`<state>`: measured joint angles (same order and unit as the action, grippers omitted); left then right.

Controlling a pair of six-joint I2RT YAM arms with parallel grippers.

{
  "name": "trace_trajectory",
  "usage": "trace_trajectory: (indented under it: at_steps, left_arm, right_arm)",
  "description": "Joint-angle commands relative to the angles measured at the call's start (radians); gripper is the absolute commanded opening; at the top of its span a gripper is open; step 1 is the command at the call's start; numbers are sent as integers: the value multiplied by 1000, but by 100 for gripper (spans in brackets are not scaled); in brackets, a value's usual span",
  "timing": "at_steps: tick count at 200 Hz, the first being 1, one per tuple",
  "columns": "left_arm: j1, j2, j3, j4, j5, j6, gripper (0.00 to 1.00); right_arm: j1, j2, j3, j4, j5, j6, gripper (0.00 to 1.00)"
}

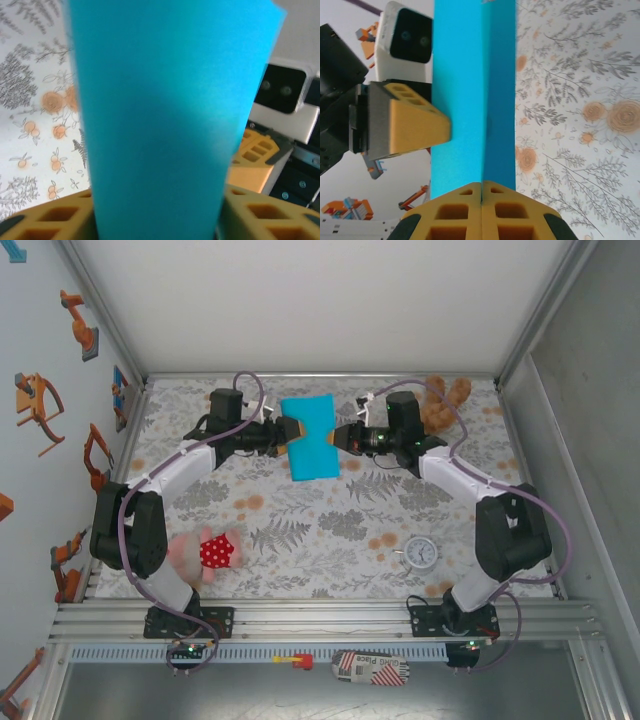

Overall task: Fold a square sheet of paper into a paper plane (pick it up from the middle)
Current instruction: First fold in half a square sheet of paper at the center of the table.

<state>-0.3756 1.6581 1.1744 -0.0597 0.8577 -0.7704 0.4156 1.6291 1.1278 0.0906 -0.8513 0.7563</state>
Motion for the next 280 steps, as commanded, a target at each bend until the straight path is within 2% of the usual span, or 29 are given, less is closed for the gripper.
trace_trajectory:
  at_steps: [1, 30, 62, 81, 101, 127, 134, 200, 247, 280]
  left_arm:
    - [12, -19, -25, -89, -84, 58, 69]
    - [29, -114, -58, -197, -247, 143, 81]
    - [56, -202, -121, -208, -399, 141, 90]
    - [60, -230, -156, -184, -447, 126, 93]
    - [60, -238, -186, -140, -444, 103, 95]
    - [60, -230, -224, -93, -437, 65, 100]
    - [60, -226, -236, -80, -437, 56, 96]
    - [62, -163, -293, -44, -457, -8, 97]
    - [59, -107, -303, -47, -427, -24, 100]
    - [27, -79, -301, -60, -415, -7, 97]
  right_arm:
    - [-14, -56, 37, -108, 66, -39, 0]
    - [-46, -97, 64, -293, 138, -94, 0]
    - [-46, -112, 150, -516, 219, -176, 0]
    - [-33, -97, 193, -563, 230, -168, 0]
    - [6, -61, 243, -597, 271, -160, 0]
    - [66, 29, 271, -558, 284, -118, 0]
    - [80, 60, 274, -545, 284, -105, 0]
    - [149, 286, 273, -306, 225, 47, 0]
    - [160, 340, 250, -229, 210, 100, 0]
    - [175, 327, 147, -167, 218, 150, 0]
